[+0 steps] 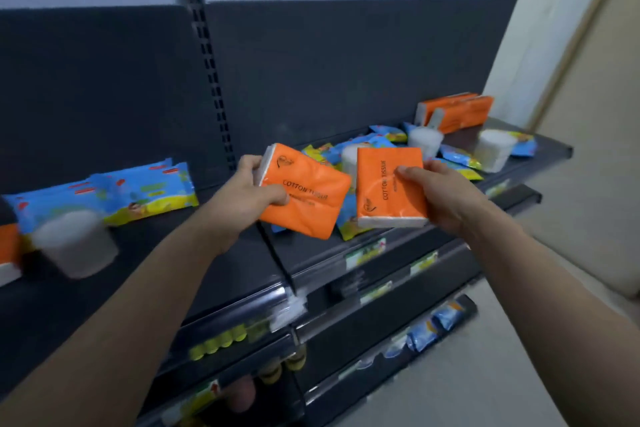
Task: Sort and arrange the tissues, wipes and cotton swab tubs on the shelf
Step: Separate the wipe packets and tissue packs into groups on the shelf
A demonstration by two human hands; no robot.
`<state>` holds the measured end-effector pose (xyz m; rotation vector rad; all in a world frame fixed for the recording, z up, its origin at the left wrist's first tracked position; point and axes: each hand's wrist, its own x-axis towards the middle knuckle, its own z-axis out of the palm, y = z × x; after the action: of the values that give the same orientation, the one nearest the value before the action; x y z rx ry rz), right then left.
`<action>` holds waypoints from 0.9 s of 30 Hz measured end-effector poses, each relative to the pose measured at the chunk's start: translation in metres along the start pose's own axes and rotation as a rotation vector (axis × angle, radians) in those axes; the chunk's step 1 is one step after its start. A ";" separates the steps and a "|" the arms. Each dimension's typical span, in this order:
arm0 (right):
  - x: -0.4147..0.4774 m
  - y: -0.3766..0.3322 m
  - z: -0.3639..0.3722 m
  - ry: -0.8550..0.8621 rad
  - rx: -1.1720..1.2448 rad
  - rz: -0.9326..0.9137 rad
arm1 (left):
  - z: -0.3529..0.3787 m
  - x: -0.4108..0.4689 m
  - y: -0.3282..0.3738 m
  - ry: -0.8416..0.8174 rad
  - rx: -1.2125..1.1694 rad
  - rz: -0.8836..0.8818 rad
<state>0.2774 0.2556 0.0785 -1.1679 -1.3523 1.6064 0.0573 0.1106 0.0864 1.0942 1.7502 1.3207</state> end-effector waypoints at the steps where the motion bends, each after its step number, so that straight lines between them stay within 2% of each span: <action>1: 0.002 -0.001 -0.020 0.041 0.011 0.006 | 0.020 0.007 0.006 -0.049 -0.014 0.026; 4: 0.007 -0.003 -0.076 0.125 0.051 0.020 | 0.072 0.030 0.018 -0.155 -0.055 0.067; 10: 0.030 -0.001 -0.147 0.212 0.074 0.061 | 0.146 0.084 0.030 -0.213 -0.111 0.030; 17: 0.089 -0.019 -0.199 0.362 0.002 -0.007 | 0.210 0.165 0.043 -0.197 -0.260 0.051; 23: 0.149 -0.057 -0.230 0.423 -0.056 -0.102 | 0.245 0.236 0.075 -0.211 -0.308 0.059; 27: 0.182 -0.066 -0.251 0.453 -0.012 -0.123 | 0.268 0.276 0.088 -0.186 -0.338 0.094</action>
<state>0.4533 0.5182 0.0998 -1.3301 -1.1126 1.1575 0.1978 0.4799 0.0945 1.0752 1.2976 1.4572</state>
